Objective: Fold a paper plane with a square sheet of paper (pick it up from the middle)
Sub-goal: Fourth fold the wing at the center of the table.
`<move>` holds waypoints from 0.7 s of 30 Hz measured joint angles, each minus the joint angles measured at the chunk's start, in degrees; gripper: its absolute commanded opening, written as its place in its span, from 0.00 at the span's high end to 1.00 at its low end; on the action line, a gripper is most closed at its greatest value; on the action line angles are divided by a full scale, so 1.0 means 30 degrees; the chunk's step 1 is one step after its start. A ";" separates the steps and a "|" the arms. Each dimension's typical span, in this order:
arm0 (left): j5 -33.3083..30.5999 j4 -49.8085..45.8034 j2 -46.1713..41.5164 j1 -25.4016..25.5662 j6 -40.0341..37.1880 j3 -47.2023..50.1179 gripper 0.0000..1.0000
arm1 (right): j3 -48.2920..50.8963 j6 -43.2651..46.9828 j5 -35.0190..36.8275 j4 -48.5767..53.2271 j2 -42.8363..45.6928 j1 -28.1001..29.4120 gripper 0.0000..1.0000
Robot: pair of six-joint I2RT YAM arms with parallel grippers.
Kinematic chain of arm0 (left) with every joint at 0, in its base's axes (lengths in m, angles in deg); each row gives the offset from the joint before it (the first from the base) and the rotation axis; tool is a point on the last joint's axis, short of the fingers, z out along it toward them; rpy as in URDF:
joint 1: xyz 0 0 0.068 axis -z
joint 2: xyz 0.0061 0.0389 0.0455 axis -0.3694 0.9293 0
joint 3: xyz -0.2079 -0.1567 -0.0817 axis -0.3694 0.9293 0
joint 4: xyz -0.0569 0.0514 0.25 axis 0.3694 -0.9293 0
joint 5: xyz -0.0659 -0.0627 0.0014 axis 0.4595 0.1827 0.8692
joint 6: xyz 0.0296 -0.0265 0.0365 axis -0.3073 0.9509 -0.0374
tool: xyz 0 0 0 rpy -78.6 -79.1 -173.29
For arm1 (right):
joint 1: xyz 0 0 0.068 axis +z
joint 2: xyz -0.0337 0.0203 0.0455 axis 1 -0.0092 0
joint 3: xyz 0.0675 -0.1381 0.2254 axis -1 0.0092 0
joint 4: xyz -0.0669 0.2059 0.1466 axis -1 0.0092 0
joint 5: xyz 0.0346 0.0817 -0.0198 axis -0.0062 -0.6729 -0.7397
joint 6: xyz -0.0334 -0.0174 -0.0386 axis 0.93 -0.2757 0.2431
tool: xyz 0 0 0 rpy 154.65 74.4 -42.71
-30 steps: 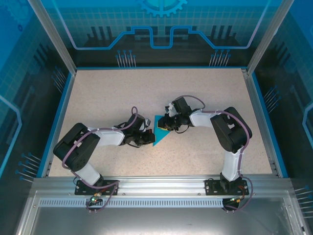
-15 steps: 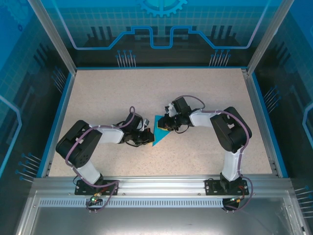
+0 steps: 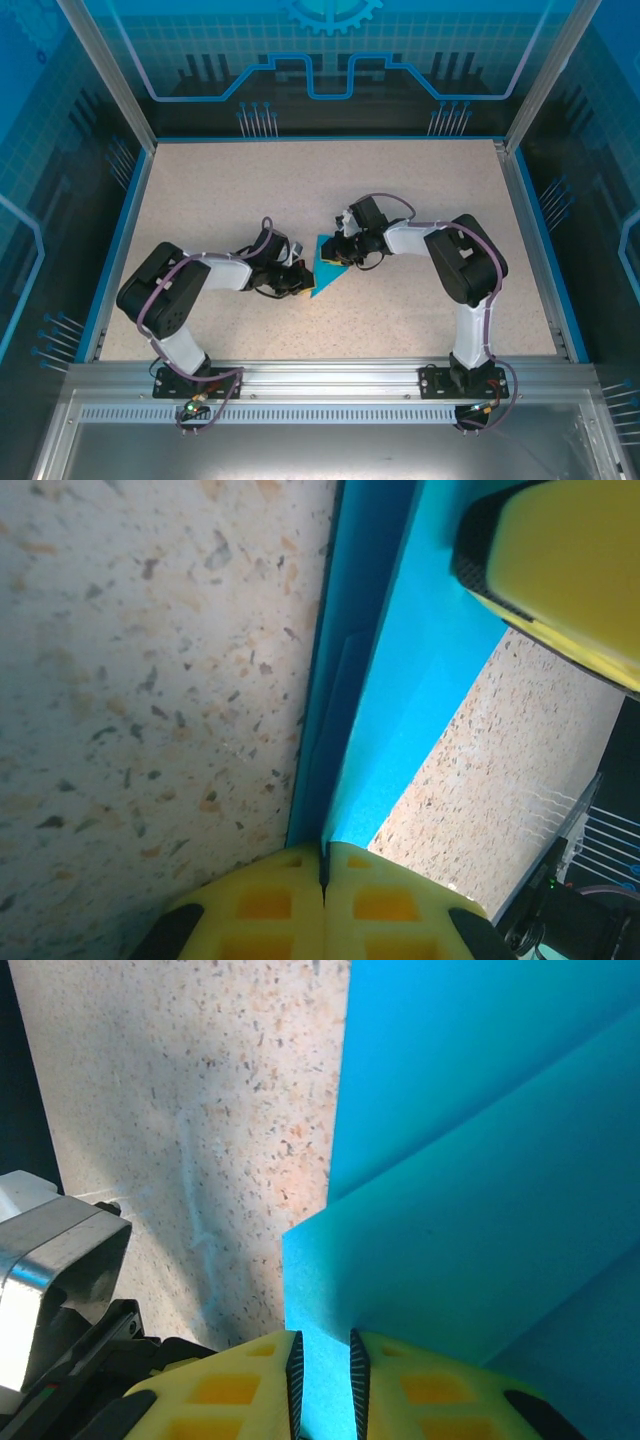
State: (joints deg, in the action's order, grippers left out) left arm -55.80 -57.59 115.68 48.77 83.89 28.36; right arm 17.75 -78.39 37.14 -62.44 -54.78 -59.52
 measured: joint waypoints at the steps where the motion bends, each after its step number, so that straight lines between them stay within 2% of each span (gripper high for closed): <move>1: 0.0029 -0.0022 0.0029 0.0000 0.0000 -0.0044 0.99 | 0.0000 -0.0007 0.0036 0.0036 0.0000 0.0000 0.78; 10: 0.0663 -0.0270 0.0364 -0.0277 0.0000 -0.0335 1.00 | 0.0015 -0.0007 0.0321 0.0335 0.0532 0.0000 0.76; 21: 0.2076 -0.0423 0.1086 -0.0831 0.0393 -0.0772 1.00 | 0.0015 -0.0029 -0.0670 0.0073 0.0874 0.0182 0.76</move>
State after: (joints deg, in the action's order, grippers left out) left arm -49.57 -58.86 118.94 46.28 85.07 26.04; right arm 17.79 -78.48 35.13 -62.22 -52.16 -58.97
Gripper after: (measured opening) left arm 0.052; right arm 0.240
